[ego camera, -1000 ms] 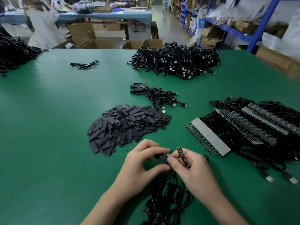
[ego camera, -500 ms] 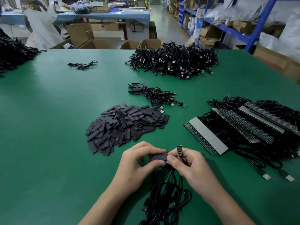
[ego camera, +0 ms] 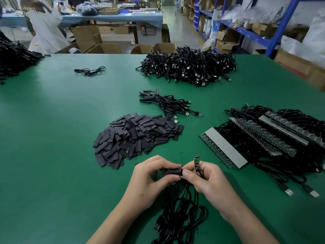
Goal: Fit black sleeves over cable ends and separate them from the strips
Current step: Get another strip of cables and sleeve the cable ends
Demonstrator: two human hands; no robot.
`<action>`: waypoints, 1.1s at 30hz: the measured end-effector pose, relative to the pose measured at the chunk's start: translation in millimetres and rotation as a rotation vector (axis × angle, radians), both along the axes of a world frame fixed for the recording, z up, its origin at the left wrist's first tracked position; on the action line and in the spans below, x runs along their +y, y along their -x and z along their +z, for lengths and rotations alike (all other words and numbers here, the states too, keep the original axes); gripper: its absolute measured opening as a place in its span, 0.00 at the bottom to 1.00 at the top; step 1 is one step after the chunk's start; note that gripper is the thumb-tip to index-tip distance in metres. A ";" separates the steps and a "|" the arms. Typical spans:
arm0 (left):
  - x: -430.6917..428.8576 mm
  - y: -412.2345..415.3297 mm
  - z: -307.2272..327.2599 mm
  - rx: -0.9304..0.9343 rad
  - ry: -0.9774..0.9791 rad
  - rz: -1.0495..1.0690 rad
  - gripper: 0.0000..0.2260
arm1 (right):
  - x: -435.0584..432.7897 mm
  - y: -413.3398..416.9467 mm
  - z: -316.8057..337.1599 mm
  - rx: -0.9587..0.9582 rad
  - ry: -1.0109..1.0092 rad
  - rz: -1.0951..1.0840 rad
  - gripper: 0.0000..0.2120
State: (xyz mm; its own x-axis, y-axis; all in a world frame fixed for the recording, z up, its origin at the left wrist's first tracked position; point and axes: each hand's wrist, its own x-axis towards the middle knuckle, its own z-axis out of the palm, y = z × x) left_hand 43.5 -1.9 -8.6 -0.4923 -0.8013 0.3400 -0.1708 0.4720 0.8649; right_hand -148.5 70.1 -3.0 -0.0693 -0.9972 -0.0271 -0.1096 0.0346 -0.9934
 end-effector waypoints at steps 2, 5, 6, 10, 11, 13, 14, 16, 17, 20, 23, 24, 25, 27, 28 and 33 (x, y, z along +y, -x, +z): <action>-0.1 -0.3 -0.3 0.002 0.005 0.001 0.08 | 0.3 -1.7 1.6 0.012 0.014 -0.003 0.04; -1.3 -1.0 -0.3 0.006 -0.003 0.021 0.09 | 1.5 -2.4 4.2 0.042 0.046 -0.015 0.06; -1.7 -1.4 0.1 0.008 -0.006 0.035 0.09 | 2.0 -2.0 4.4 0.048 0.047 -0.011 0.08; -2.9 -3.1 1.6 0.018 0.005 0.098 0.08 | 2.9 -4.8 6.1 0.111 0.045 -0.007 0.12; -3.5 -3.1 1.8 0.019 0.004 0.111 0.07 | 3.1 -5.5 6.0 0.180 0.060 -0.018 0.13; -5.0 -3.4 2.2 0.017 0.007 0.130 0.06 | 3.4 -6.3 4.4 0.301 0.108 -0.037 0.13; -5.8 -3.7 2.2 0.016 0.009 0.138 0.05 | 3.6 -6.3 3.4 0.334 0.125 -0.047 0.13; -6.8 -4.6 2.1 0.018 0.010 0.152 0.04 | 3.9 -6.2 2.6 0.381 0.141 -0.066 0.13; -6.9 -5.0 1.9 0.018 0.009 0.157 0.04 | 3.9 -6.4 2.7 0.399 0.146 -0.070 0.13; -6.7 -4.5 1.3 0.013 0.004 0.152 0.05 | 3.6 -7.5 2.1 0.439 0.159 -0.074 0.13; -6.8 -4.5 1.5 0.006 0.001 0.138 0.07 | 2.9 -7.7 2.0 0.453 0.161 -0.078 0.13; -6.8 -4.8 1.7 0.003 0.001 0.131 0.07 | 3.1 -7.5 1.9 0.452 0.160 -0.080 0.13; -6.8 -5.3 1.7 -0.003 0.002 0.123 0.07 | 3.2 -7.1 1.9 0.451 0.160 -0.082 0.13; -6.9 -5.9 1.9 -0.019 0.002 0.111 0.08 | 3.3 -6.4 1.6 0.452 0.158 -0.080 0.13; -6.8 -5.9 1.9 -0.026 0.002 0.107 0.08 | 3.3 -6.2 1.2 0.454 0.154 -0.073 0.13; -8.0 -7.3 0.8 -0.056 0.016 0.093 0.09 | 3.5 -5.3 -1.6 0.476 0.125 -0.053 0.14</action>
